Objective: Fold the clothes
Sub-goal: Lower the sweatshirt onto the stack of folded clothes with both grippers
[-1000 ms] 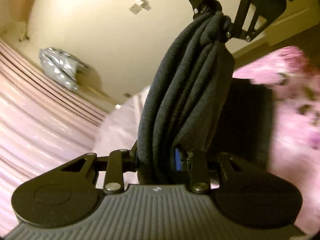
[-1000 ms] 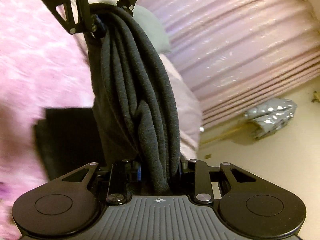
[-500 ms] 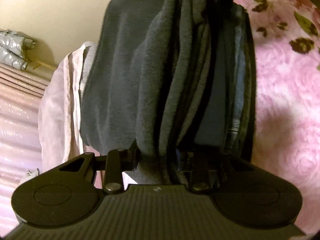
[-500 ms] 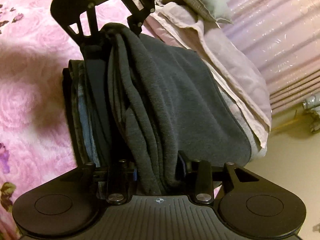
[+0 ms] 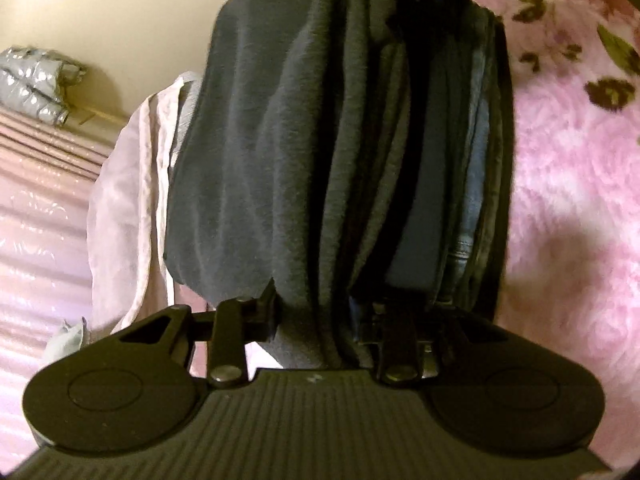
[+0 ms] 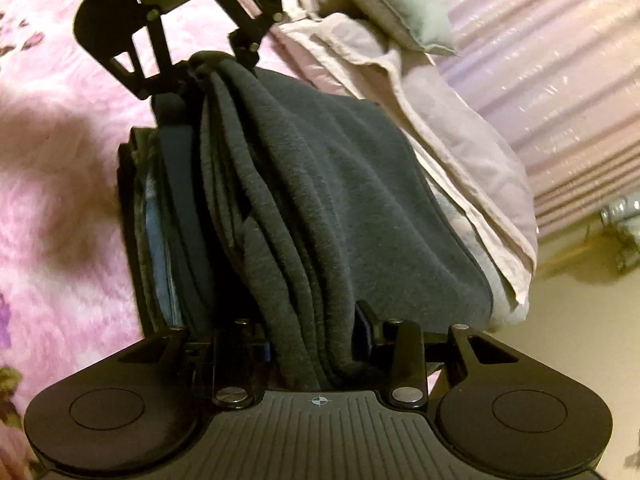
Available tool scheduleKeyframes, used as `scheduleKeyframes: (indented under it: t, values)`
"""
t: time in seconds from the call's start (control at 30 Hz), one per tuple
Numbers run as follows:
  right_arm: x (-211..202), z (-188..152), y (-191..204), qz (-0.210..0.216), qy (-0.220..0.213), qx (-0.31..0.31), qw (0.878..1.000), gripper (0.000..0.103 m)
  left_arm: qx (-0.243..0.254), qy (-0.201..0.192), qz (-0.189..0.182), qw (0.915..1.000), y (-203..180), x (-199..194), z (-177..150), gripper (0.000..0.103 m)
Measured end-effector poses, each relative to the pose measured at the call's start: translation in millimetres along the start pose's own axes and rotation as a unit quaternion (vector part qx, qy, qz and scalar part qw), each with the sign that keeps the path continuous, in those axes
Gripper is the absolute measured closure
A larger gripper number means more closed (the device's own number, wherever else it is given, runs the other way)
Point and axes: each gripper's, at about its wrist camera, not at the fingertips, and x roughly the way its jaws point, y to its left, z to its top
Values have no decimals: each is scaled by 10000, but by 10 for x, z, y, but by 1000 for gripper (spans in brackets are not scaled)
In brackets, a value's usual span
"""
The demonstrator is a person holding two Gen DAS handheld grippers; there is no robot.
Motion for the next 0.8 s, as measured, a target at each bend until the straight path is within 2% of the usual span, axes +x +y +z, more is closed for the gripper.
scheduleKeyframes:
  t: [0.07, 0.2, 0.3, 0.43, 0.5, 0.6, 0.7, 0.77, 0.8]
  values:
    - [32, -2, 33, -39, 12, -21, 10000, 56, 65, -2, -47, 10000, -5, -6, -1, 72]
    - [-53, 22, 40, 13, 79, 269, 9996, 50, 126, 34, -155, 9998, -29, -36, 14, 65]
    - [-195, 31, 12, 133, 127, 715, 9973, 43, 105, 22, -273, 9996, -28, -133, -7, 61]
    - [-441, 35, -109, 456, 33, 1507, 9875, 43, 15, -5, -447, 9990, 17, -278, -55, 61]
    - [-580, 32, -235, 607, -45, 2183, 9740, 43, -108, -30, -546, 9984, 73, -343, -75, 62]
    - [-746, -14, -459, 682, -290, 3242, 9431, 43, -422, -177, -704, 9965, 199, -488, -93, 62]
    - [-706, -124, -640, 579, -321, 4037, 9125, 43, -867, -420, -860, 9916, 339, -630, -68, 62]
    - [-560, -228, -697, 584, -157, 4394, 8963, 54, -1165, -568, -888, 9876, 426, -679, -11, 62]
    - [-464, -286, -710, 606, -36, 4532, 8894, 65, -1288, -606, -905, 9857, 460, -680, 26, 62]
